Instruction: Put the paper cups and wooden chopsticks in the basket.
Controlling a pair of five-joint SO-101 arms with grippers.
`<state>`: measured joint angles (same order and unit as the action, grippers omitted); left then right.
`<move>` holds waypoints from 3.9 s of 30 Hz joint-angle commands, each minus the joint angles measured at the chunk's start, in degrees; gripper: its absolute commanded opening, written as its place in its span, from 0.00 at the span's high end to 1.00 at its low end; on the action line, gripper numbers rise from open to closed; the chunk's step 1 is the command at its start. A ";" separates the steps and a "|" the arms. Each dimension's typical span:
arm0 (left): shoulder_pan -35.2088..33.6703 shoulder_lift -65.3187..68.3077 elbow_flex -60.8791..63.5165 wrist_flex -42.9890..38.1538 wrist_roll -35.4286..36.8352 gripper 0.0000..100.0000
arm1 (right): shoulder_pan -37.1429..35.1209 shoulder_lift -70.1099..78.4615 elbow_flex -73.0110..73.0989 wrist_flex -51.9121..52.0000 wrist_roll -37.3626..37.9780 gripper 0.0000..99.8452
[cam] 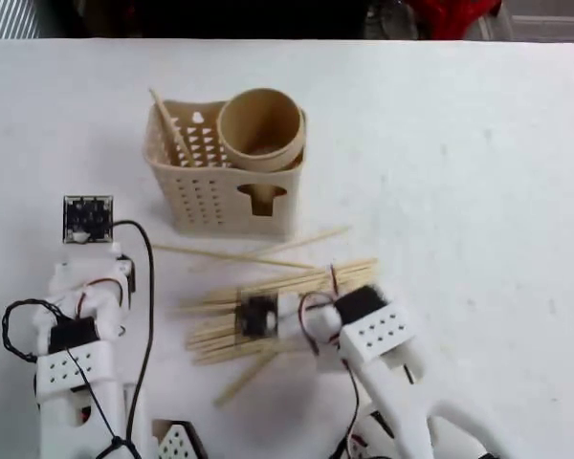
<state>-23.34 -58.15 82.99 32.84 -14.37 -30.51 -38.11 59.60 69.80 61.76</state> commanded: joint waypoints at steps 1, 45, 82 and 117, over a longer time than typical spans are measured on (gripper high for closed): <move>0.66 0.22 -0.26 -1.49 -0.62 0.86 | 1.27 -0.31 -12.40 5.67 -4.31 0.98; 0.92 0.22 -0.26 -1.49 -0.62 0.86 | -12.62 45.76 -97.93 -30.29 -54.15 0.98; 0.92 0.31 -0.18 -1.58 -0.62 0.86 | -9.36 38.90 -97.67 -0.92 -53.71 0.84; 0.92 0.31 -0.18 -1.67 -0.62 0.86 | -5.14 -13.67 -28.40 20.44 -2.64 0.84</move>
<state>-23.08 -58.15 83.16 32.84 -14.37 -37.19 -52.79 34.73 95.12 63.34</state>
